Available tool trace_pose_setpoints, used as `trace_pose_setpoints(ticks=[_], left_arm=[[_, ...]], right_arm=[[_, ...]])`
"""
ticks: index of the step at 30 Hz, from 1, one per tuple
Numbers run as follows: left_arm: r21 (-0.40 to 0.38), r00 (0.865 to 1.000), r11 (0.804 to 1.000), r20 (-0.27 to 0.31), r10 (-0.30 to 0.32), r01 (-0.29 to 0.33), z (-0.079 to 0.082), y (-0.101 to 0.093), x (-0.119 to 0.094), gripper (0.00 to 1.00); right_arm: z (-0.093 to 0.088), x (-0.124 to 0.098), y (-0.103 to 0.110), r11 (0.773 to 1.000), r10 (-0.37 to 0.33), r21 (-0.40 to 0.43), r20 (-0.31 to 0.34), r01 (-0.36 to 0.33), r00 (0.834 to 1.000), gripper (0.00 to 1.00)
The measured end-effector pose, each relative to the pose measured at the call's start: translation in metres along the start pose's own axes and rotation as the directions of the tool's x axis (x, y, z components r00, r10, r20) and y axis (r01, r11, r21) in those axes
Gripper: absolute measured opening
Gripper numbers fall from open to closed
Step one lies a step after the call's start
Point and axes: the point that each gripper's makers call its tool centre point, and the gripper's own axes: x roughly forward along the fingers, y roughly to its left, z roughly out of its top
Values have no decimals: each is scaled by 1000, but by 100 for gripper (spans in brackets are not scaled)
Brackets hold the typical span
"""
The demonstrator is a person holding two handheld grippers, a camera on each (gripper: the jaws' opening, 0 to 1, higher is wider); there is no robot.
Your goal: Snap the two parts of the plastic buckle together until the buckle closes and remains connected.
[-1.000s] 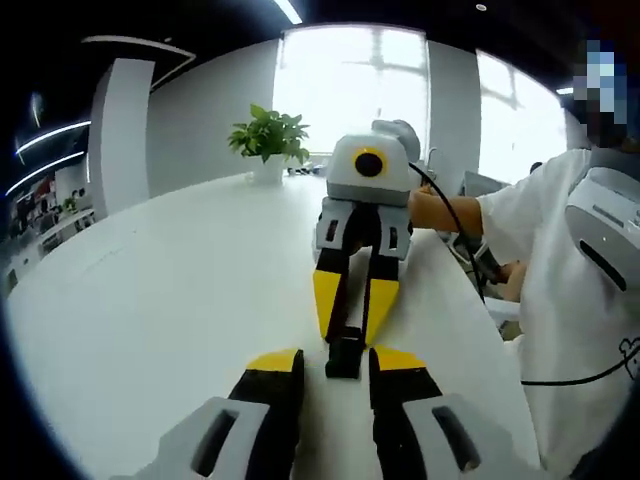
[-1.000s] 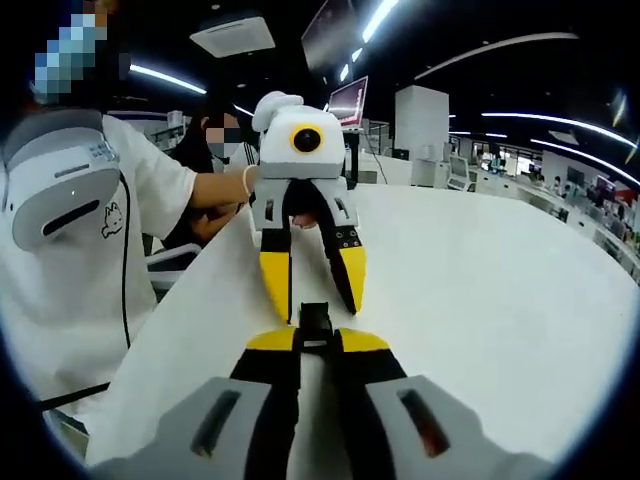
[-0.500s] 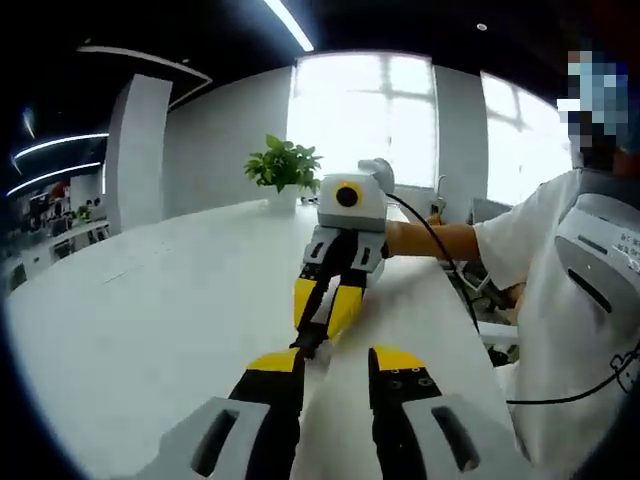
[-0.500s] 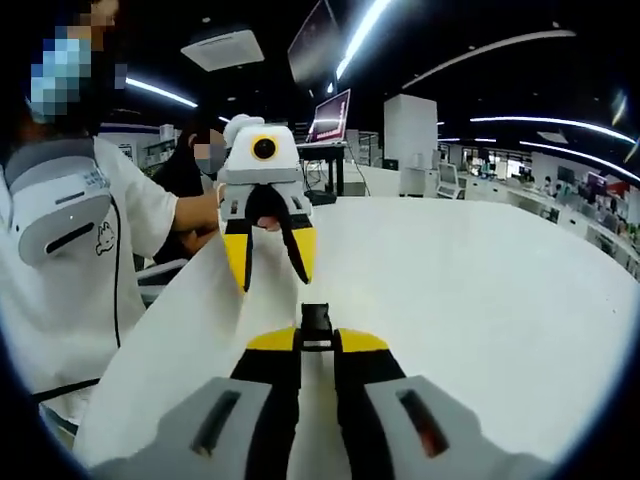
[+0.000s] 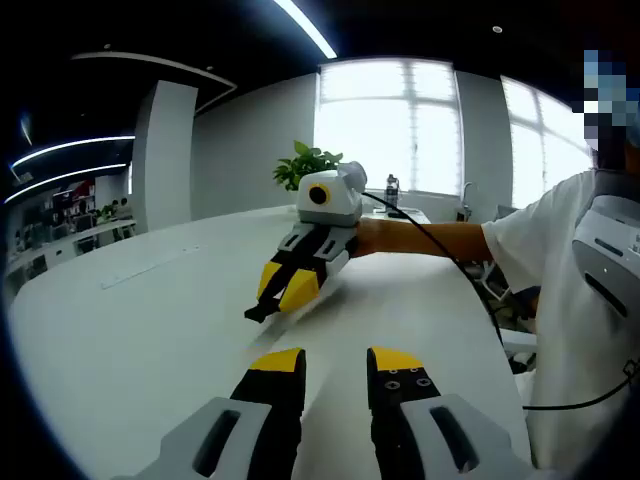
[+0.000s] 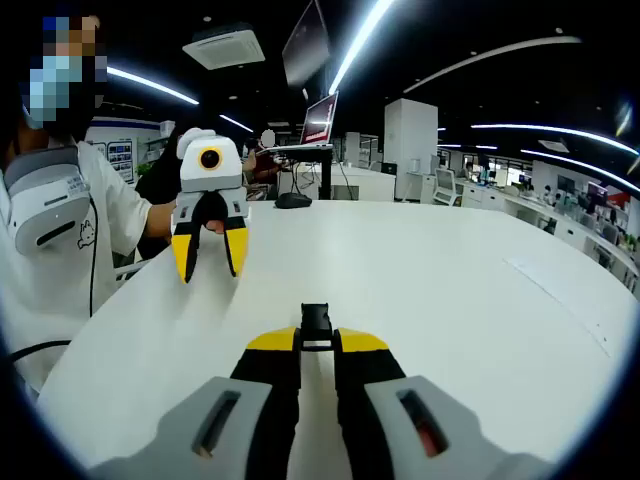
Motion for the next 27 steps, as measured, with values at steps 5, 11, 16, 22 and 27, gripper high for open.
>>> trace_pose_setpoints(ticks=[5,11,16,22,27], left_arm=[[4,999,1000,14,29,-29,2,1,-6,23],[13,998,998,29,59,-59,0,5,-8,23],[1,997,998,33,68,-68,0,7,-9,23],[-1,997,997,29,75,-75,-2,8,-9,23],[-2,997,997,19,73,-73,-5,8,-9,23]], right_arm=[[-3,4,-29,1000,-2,8,-13,3,1000,11],[-7,12,-62,999,-35,37,-15,36,999,11],[-6,18,-80,998,-45,43,-29,46,999,11],[-7,20,-90,998,-50,44,-49,52,998,11],[-13,20,-90,997,-56,53,-68,59,996,11]])
